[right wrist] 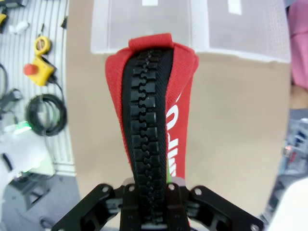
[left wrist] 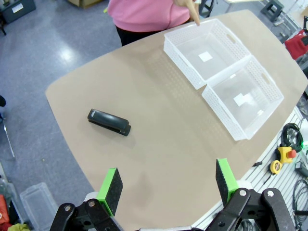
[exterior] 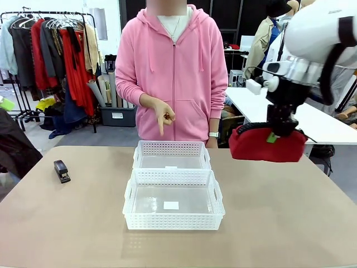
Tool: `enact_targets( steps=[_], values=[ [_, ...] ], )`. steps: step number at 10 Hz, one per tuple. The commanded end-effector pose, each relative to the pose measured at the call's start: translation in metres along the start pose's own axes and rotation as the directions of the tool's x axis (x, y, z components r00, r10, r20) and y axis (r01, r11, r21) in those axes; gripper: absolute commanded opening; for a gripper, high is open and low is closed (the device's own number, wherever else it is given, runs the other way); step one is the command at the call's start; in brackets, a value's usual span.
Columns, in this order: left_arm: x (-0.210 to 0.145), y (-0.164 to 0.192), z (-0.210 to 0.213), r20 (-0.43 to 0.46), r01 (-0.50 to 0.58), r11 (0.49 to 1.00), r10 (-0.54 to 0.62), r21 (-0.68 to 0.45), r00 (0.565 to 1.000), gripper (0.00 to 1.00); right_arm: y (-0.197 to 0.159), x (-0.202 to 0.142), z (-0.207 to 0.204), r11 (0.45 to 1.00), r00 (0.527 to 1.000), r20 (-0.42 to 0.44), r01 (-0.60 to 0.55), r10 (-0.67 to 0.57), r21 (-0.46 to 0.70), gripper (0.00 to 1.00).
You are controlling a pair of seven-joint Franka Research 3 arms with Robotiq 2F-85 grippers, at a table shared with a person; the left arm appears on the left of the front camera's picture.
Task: Distribute items into two baskets.
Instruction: Place the picked Pencil pouch into the Organizing basket as instructed by the person.
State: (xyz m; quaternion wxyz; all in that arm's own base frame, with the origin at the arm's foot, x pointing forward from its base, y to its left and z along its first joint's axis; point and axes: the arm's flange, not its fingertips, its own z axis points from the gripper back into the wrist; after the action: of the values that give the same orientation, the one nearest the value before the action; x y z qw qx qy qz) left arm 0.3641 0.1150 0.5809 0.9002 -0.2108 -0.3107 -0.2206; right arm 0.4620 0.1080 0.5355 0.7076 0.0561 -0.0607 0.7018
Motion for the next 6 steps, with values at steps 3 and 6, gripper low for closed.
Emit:
enact_targets(
  steps=[3,6],
  values=[
    [0.000,0.000,0.000,0.013,0.003,1.000,-0.002,-0.014,1.000,1.00,-0.038,0.048,-0.010,1.000,1.000,-0.005,-0.005,0.005,-0.016,0.00],
    [0.000,0.000,0.000,0.013,0.003,1.000,-0.002,-0.014,1.000,1.00,-0.057,0.085,-0.020,0.998,0.998,-0.029,-0.057,0.056,-0.026,0.00]
  ],
)
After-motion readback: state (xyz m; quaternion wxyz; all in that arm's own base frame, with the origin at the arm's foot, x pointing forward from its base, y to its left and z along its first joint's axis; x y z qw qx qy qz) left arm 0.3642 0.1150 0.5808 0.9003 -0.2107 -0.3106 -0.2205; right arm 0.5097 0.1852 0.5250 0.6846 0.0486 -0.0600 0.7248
